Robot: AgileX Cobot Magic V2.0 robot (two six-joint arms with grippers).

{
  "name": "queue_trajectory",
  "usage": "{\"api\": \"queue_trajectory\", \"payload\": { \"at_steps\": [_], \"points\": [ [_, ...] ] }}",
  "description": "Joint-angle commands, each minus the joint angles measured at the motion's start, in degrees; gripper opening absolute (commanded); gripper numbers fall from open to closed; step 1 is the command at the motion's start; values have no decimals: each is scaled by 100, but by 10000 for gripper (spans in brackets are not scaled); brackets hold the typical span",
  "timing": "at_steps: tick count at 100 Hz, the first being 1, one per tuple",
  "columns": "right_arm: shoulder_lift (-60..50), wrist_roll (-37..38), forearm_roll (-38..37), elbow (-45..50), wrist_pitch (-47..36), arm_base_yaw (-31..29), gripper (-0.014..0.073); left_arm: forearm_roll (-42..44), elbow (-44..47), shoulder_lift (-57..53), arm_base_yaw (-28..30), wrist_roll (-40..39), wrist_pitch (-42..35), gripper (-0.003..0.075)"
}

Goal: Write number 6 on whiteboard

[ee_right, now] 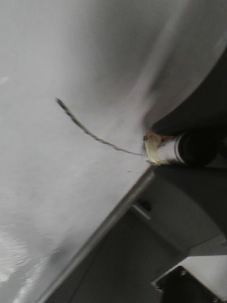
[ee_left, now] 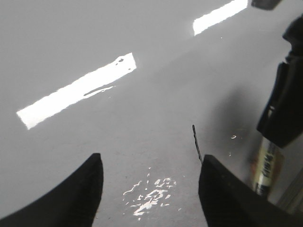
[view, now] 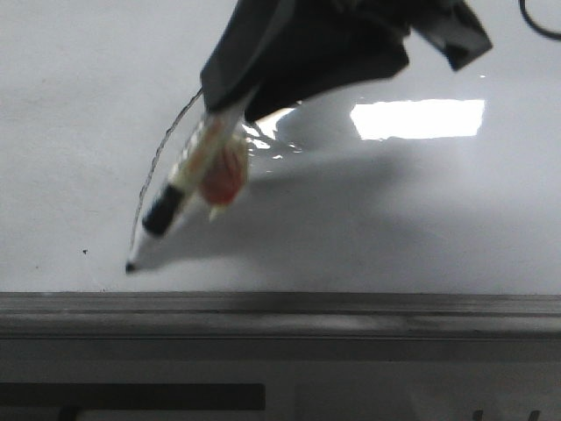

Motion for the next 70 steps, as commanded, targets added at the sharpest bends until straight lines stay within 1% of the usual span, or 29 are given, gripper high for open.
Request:
{"api": "queue_trajectory", "payload": {
  "at_steps": [1, 8, 15, 23, 39, 47, 61, 70],
  "points": [
    [-188, -89, -375, -114, -103, -48, -44, -45, -187, 21, 7, -56, -394, 406],
    [-405, -89, -479, -114, -158, -176, -43, -45, -187, 21, 7, -56, -394, 407],
    [-553, -89, -480, -125, -426, -287, -43, -45, -187, 21, 7, -56, -394, 405],
    [-492, -89, -480, -137, -711, -273, -43, -45, -187, 21, 7, -56, -394, 398],
    [-200, -89, -480, -137, -620, -34, -43, -27, -187, 21, 7, -56, -394, 398],
    [-432, -129, -493, -137, -740, 113, -43, -27, -187, 21, 7, -56, -394, 398],
    [-843, -249, -506, -137, -633, 416, -43, -86, -187, 184, -8, -56, -498, 398],
    [-918, -249, -521, -137, -512, 570, -43, -98, -187, 463, -217, -56, -674, 398]
  ]
}}
